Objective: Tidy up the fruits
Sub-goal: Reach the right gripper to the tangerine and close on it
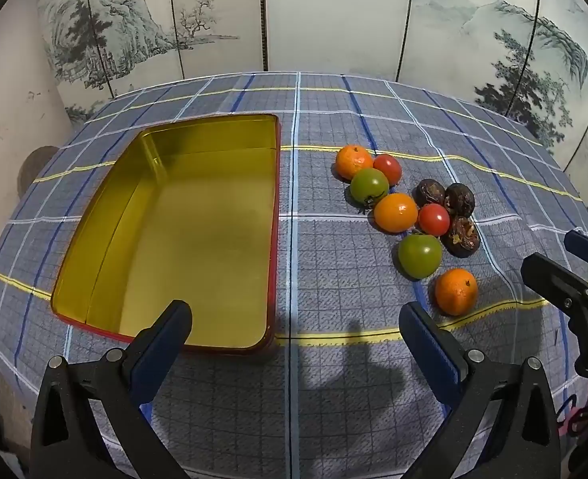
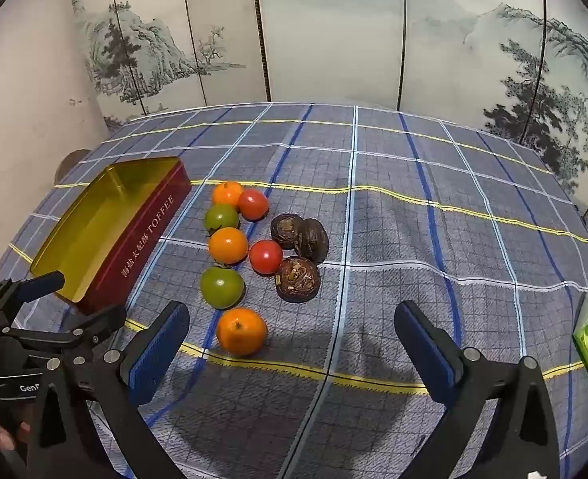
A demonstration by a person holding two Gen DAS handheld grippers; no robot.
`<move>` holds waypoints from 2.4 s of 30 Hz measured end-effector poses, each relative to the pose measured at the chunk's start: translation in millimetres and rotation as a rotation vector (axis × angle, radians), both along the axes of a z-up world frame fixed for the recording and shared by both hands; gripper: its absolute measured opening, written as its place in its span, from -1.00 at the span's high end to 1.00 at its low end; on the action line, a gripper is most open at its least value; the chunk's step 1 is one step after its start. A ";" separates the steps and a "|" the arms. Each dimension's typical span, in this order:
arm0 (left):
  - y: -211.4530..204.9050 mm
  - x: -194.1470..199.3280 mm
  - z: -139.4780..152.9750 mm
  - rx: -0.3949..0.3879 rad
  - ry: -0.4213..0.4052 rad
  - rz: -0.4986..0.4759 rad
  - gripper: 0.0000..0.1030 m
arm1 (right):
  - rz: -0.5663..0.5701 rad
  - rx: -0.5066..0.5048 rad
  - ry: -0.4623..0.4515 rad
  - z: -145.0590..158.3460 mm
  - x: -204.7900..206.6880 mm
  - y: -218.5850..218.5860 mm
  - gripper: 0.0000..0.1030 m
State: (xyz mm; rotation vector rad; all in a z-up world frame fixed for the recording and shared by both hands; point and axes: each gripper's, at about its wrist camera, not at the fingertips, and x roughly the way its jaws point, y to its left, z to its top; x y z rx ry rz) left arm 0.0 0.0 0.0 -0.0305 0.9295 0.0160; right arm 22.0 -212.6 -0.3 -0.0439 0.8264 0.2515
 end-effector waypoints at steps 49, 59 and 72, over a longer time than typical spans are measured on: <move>12.2 0.9 -3.1 -0.074 -0.036 0.012 -0.99 | 0.045 -0.035 0.038 -17.3 -0.2 20.9 -0.86; 14.4 1.0 -1.5 -0.043 -0.042 0.005 -0.99 | 0.069 -0.044 0.073 -33.4 -0.3 28.8 -0.77; 15.4 5.5 3.8 -0.030 -0.027 0.005 -0.99 | 0.099 -0.036 0.135 -63.0 16.3 39.0 -0.05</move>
